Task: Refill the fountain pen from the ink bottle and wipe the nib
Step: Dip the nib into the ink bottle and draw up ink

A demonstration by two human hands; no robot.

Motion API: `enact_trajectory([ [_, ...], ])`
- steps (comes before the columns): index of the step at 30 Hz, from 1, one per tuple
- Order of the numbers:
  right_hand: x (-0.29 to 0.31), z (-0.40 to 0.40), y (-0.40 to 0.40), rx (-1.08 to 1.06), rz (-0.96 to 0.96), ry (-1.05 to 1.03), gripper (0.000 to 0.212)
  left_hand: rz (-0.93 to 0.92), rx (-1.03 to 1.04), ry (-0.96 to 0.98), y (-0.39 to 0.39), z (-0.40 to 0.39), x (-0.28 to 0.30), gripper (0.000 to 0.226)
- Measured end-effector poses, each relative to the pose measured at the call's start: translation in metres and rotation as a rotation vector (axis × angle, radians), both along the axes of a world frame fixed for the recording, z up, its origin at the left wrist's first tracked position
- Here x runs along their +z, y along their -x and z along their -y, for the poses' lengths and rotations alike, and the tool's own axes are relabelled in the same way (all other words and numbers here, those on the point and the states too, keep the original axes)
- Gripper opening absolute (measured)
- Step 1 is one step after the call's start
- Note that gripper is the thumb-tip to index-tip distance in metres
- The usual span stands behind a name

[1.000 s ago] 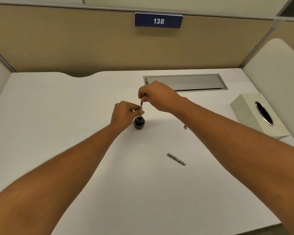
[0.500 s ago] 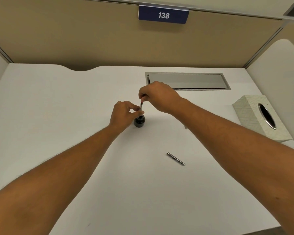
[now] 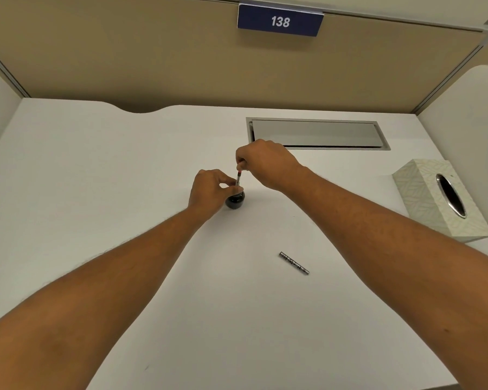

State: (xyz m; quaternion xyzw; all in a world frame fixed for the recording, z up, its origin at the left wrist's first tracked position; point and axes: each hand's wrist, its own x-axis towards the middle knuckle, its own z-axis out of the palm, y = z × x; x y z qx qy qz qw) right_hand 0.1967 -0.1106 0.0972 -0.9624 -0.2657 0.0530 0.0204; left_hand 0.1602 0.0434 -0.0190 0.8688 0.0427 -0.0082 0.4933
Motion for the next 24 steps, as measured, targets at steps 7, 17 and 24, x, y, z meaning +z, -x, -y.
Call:
enact_trajectory([
  [7, -0.006, -0.005, -0.001, -0.015, 0.02, 0.01, 0.017, -0.02, 0.022, 0.035, 0.002, 0.0, 0.0, 0.019],
  [17, -0.004, -0.011, -0.002, -0.088, -0.065, 0.024, 0.029, -0.036, 0.019, 0.071, 0.001, 0.0, -0.001, 0.014],
  [24, 0.004, -0.014, -0.009, -0.072, -0.172, 0.011, 0.028, -0.038, 0.021, 0.047, 0.0, 0.0, -0.002, 0.014],
])
